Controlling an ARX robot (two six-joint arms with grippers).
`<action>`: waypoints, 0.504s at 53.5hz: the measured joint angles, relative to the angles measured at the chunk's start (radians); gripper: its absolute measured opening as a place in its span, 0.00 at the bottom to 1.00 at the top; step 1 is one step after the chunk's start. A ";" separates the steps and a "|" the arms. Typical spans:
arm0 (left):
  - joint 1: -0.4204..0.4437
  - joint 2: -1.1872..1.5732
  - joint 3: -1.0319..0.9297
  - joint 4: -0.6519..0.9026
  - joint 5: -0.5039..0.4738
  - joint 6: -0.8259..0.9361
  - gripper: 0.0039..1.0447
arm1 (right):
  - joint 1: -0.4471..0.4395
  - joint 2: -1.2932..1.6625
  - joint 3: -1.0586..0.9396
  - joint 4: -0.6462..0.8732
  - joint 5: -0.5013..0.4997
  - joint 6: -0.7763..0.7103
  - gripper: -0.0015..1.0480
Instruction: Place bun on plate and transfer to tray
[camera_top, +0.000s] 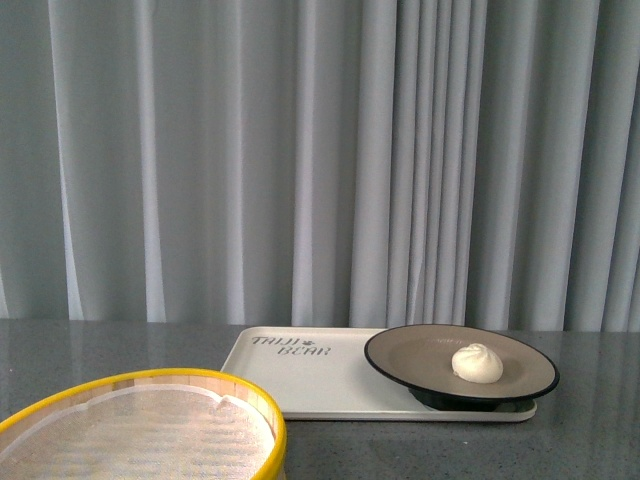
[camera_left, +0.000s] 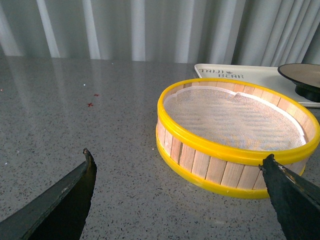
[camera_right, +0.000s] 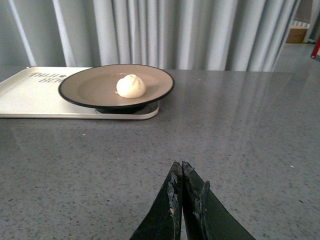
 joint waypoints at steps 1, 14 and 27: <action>0.000 0.000 0.000 0.000 0.000 0.000 0.94 | 0.000 -0.006 -0.002 -0.004 0.000 0.000 0.02; 0.000 0.000 0.000 0.000 0.000 0.000 0.94 | -0.001 -0.125 -0.078 -0.054 -0.005 0.000 0.02; 0.000 0.000 0.000 0.000 0.000 0.000 0.94 | -0.001 -0.300 -0.081 -0.208 -0.005 0.000 0.02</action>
